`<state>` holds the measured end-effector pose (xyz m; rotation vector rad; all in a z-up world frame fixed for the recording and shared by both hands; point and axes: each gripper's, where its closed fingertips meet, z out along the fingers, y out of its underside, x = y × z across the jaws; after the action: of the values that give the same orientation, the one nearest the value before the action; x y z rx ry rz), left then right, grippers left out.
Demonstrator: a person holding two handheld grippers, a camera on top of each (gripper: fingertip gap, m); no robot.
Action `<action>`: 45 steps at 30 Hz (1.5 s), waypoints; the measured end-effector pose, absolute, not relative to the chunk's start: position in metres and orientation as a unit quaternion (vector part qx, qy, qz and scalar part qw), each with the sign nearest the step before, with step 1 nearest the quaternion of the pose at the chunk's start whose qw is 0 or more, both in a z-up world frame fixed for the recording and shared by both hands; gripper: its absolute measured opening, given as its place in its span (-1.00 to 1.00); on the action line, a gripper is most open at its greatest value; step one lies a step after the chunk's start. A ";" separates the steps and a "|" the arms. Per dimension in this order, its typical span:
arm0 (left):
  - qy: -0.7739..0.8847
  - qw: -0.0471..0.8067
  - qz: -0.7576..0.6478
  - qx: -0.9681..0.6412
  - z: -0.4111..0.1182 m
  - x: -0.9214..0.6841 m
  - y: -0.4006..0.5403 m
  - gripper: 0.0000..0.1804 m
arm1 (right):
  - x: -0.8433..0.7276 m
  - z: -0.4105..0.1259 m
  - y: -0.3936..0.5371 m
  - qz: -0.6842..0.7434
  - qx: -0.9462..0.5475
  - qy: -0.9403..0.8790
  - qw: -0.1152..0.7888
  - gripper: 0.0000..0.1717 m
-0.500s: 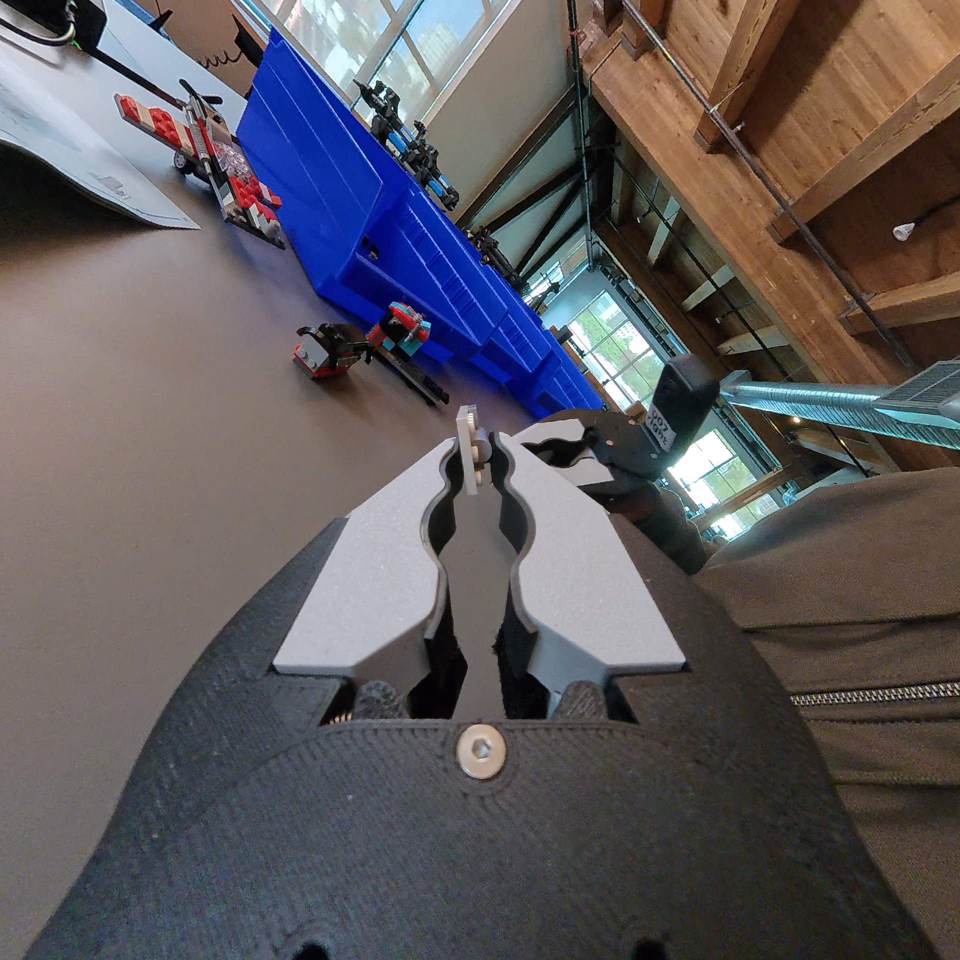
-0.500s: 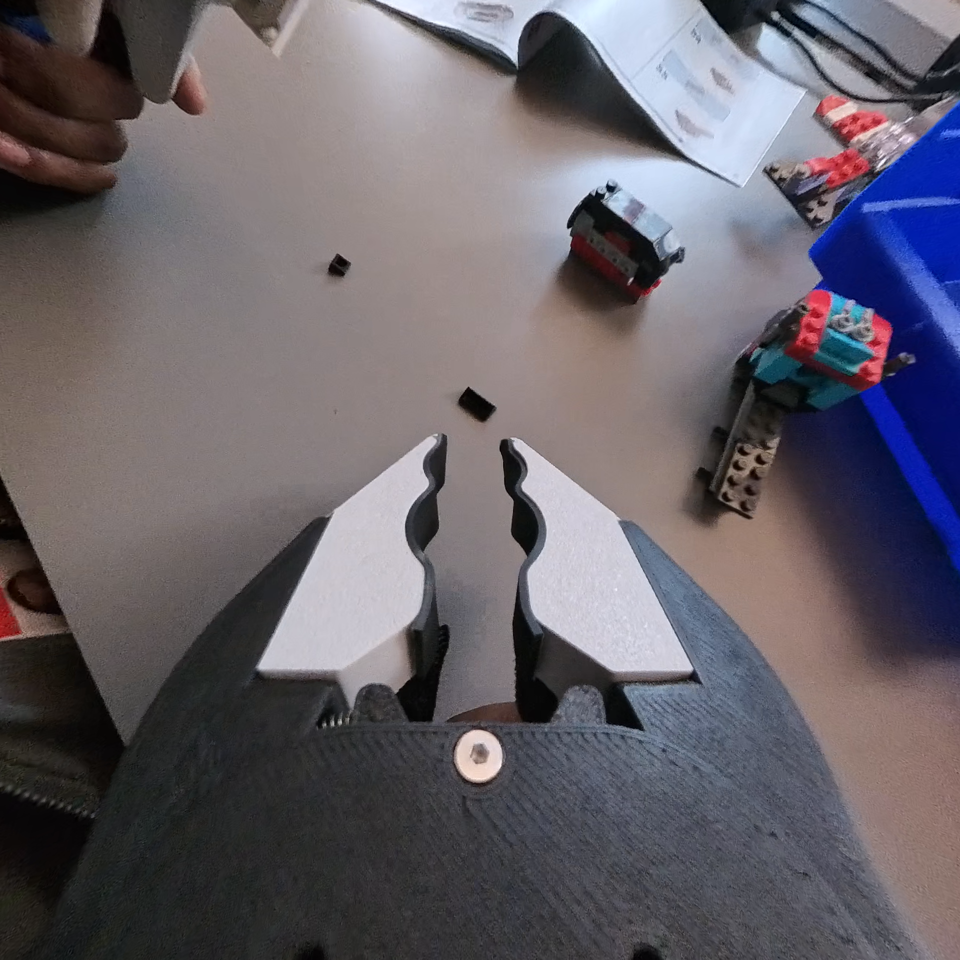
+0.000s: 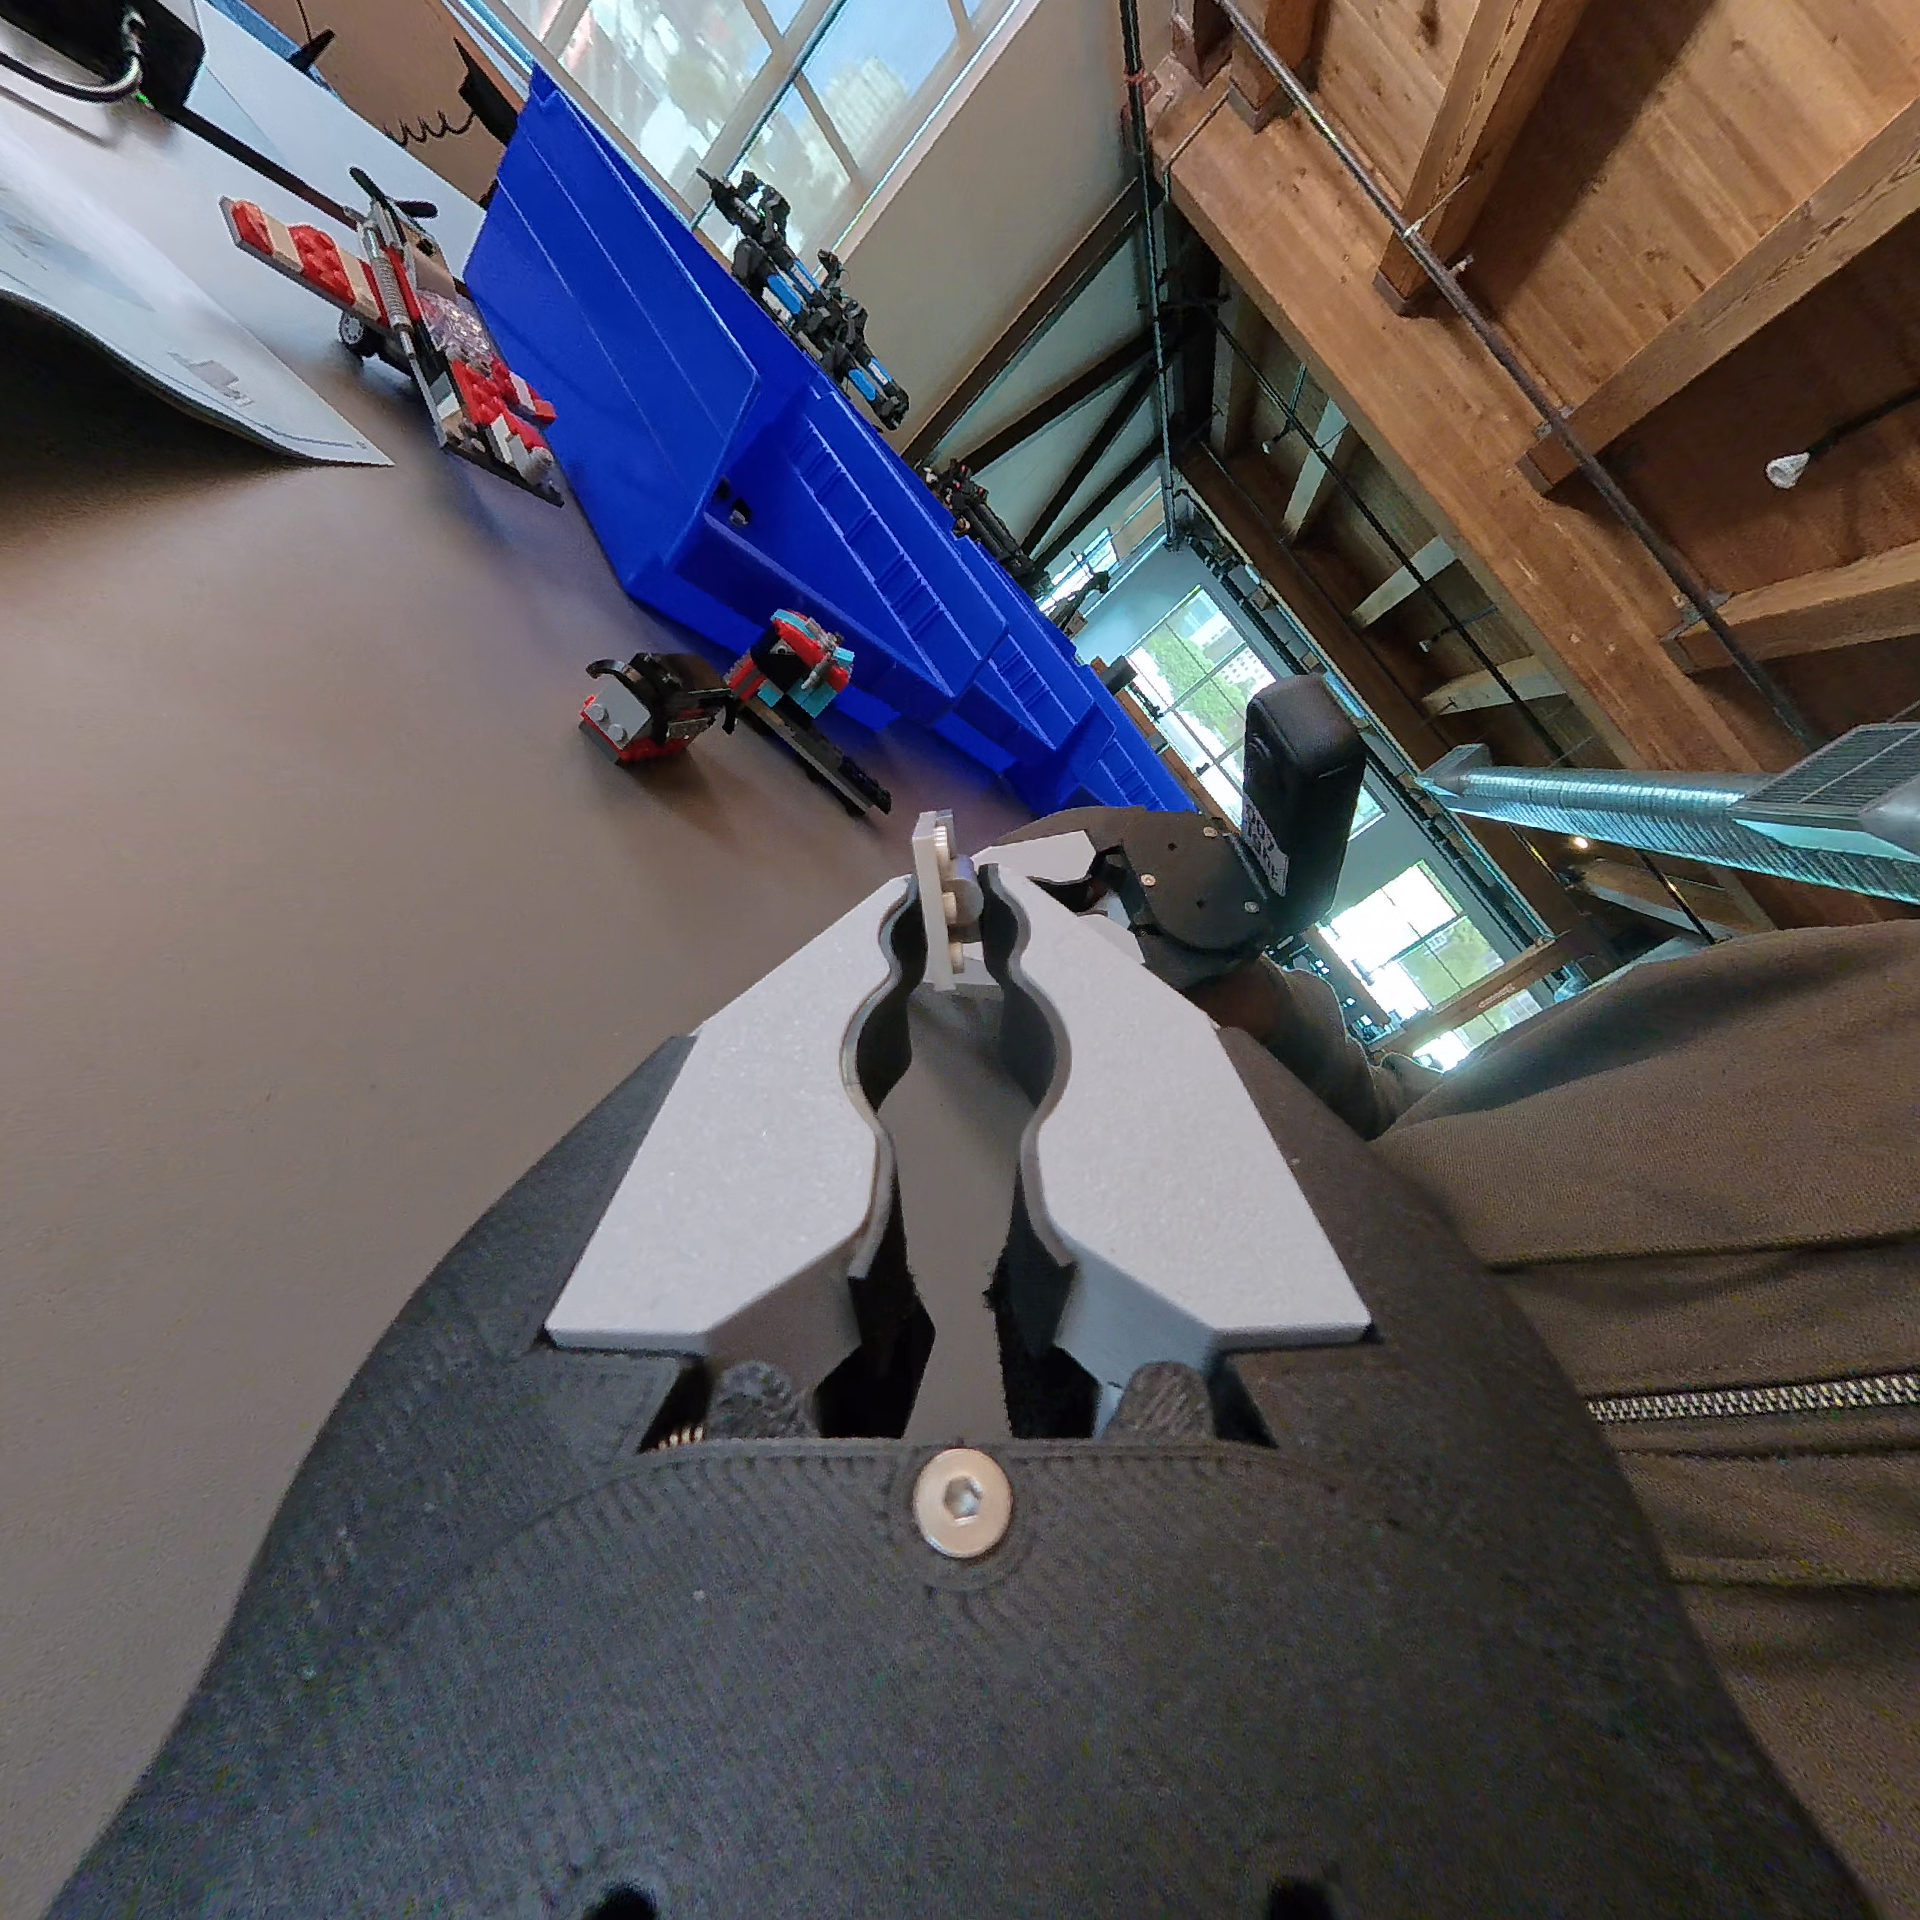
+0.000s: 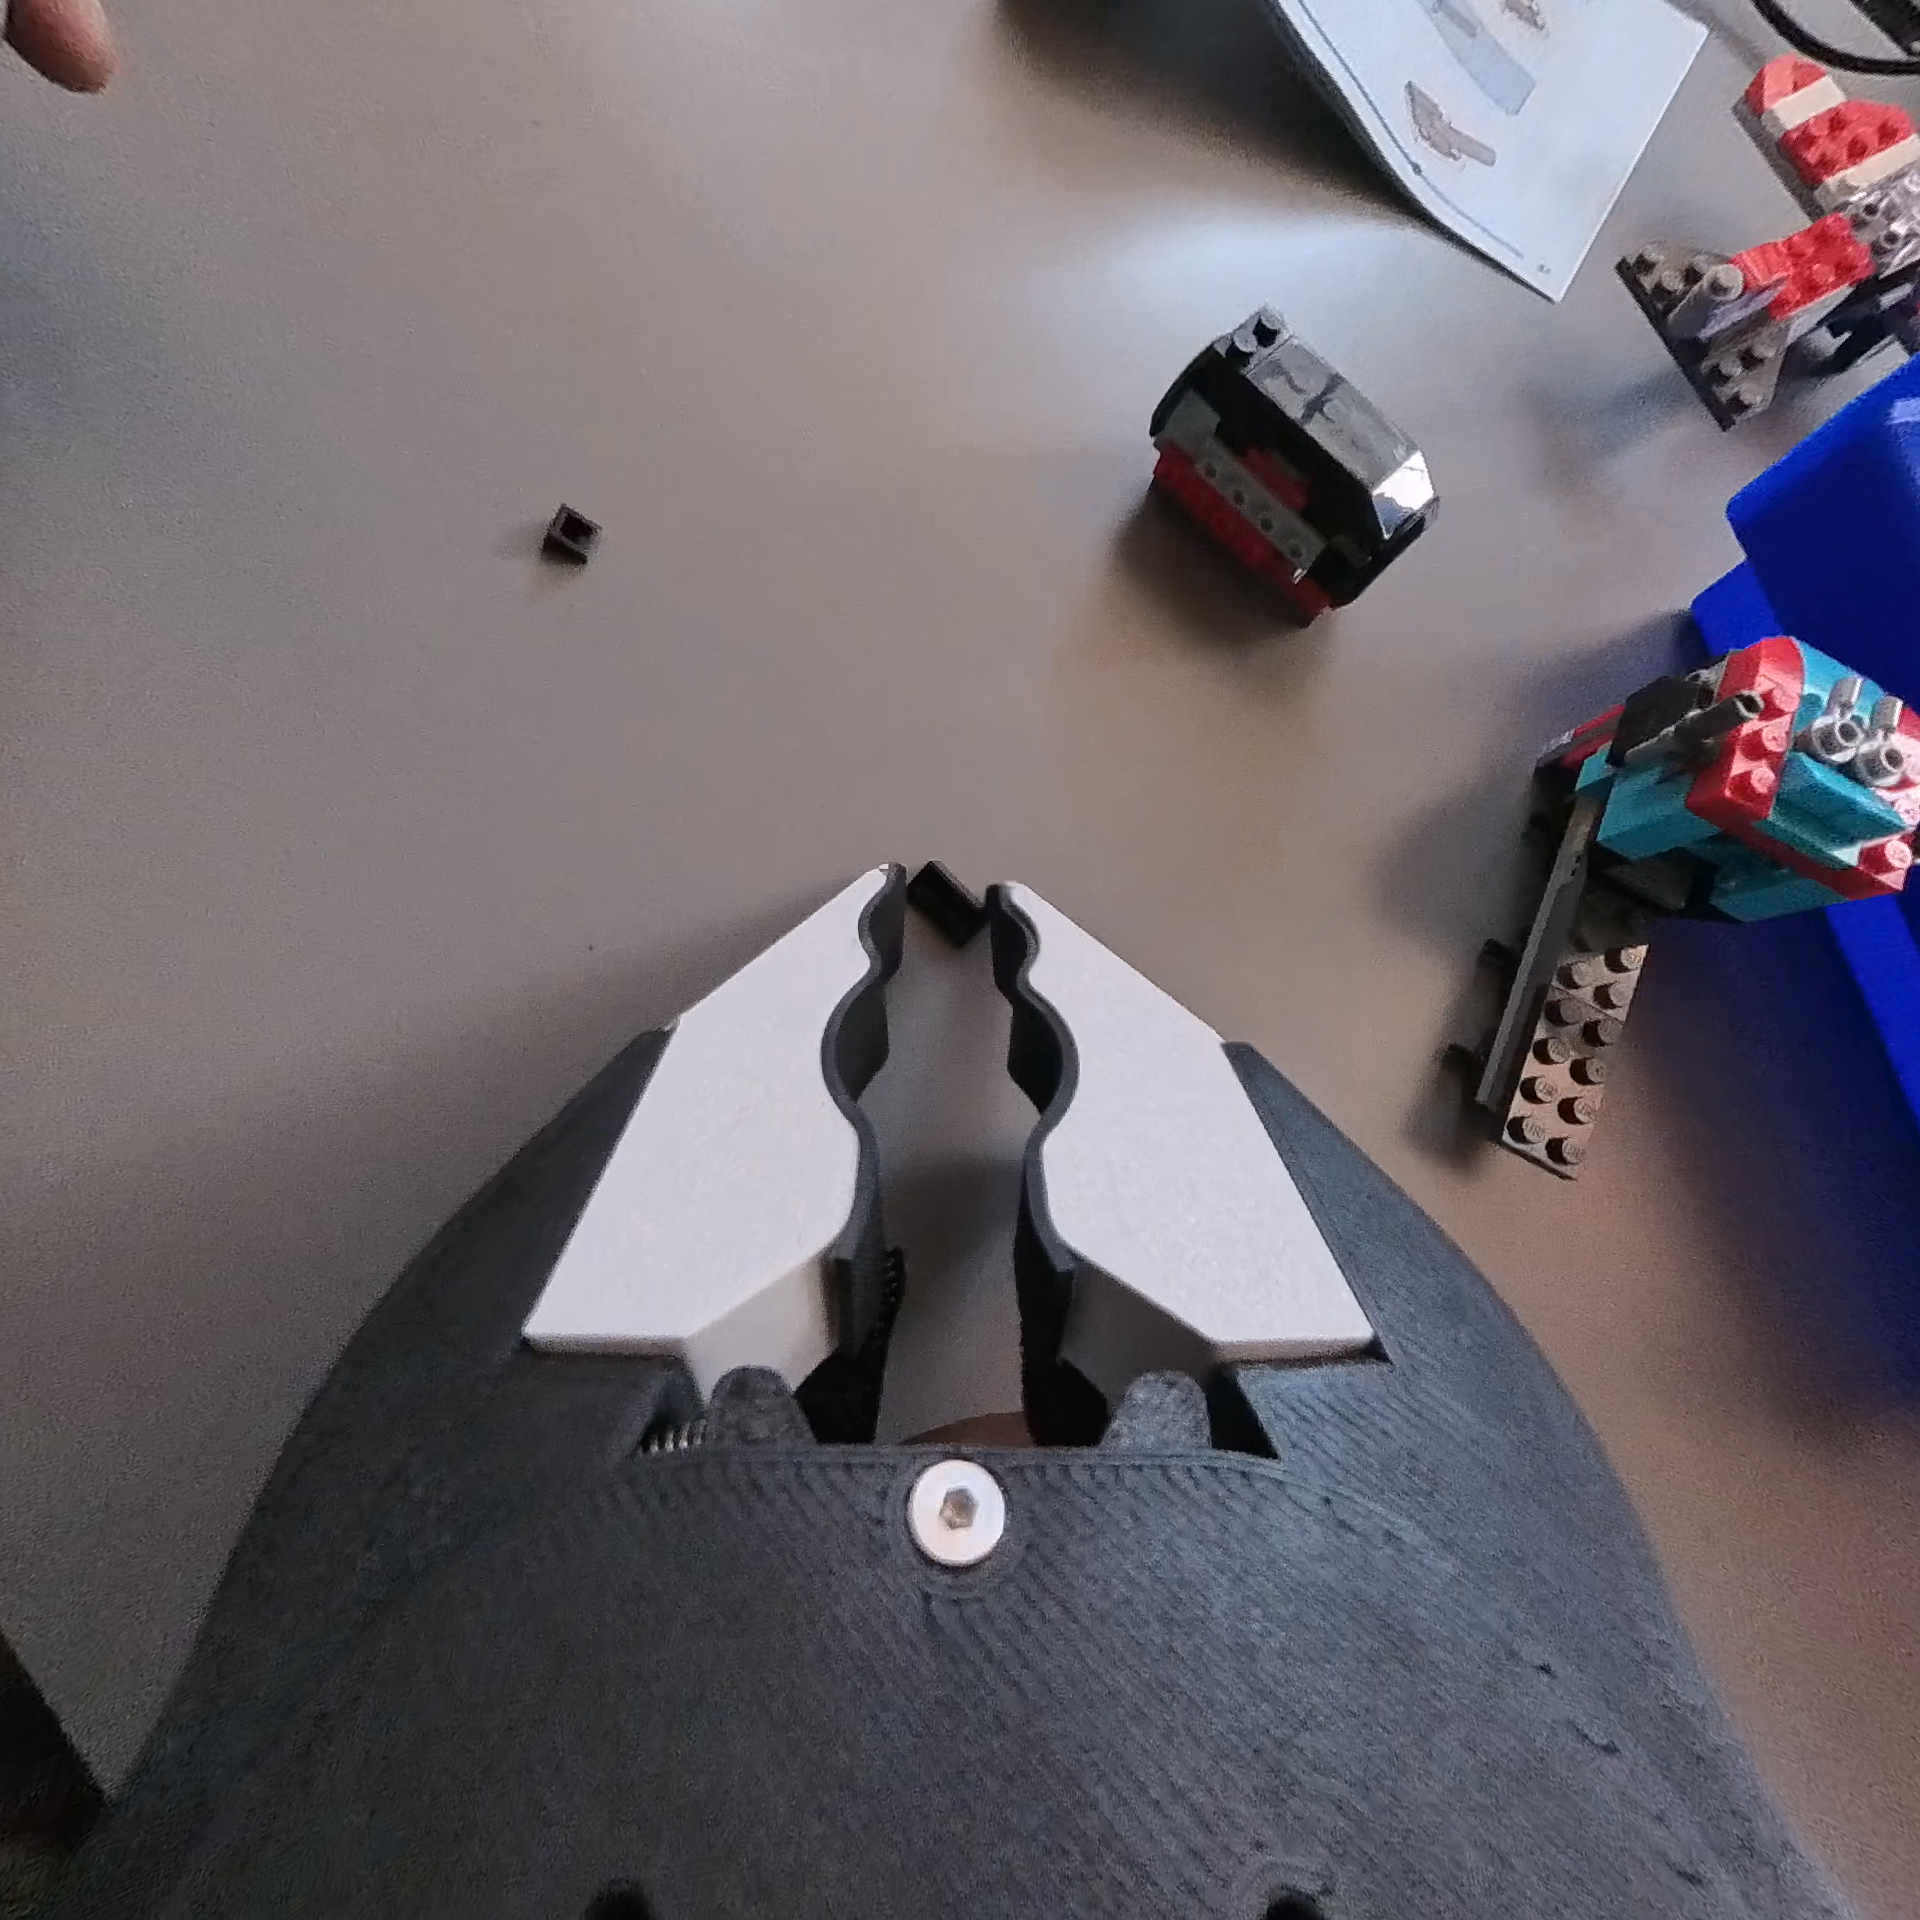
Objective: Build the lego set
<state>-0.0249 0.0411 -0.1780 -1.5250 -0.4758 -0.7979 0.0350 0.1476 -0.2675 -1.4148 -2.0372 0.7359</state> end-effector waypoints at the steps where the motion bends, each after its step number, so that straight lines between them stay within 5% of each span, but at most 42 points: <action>1: -0.207 0.627 -0.348 -0.665 -0.178 -0.025 0.041 -0.89 | 0.035 -0.266 0.147 0.278 -0.524 -0.757 0.274 -0.80; 8: -0.207 0.627 -0.348 -0.666 -0.178 -0.025 0.041 -0.89 | 0.029 -0.203 0.162 0.395 -0.509 -0.682 0.346 -0.85; 32: -0.206 0.626 -0.347 -0.668 -0.179 -0.024 0.042 -0.89 | 0.058 -0.264 0.184 0.320 -0.558 -0.731 0.228 -0.78; 45: -0.205 0.626 -0.349 -0.667 -0.178 -0.024 0.041 -0.89 | 0.052 -0.258 0.209 0.284 -0.546 -0.736 0.280 -0.69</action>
<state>-0.0241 0.0414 -0.1785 -1.5302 -0.4708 -0.8002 0.0515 0.2089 -0.2583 -1.4649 -1.9746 0.7621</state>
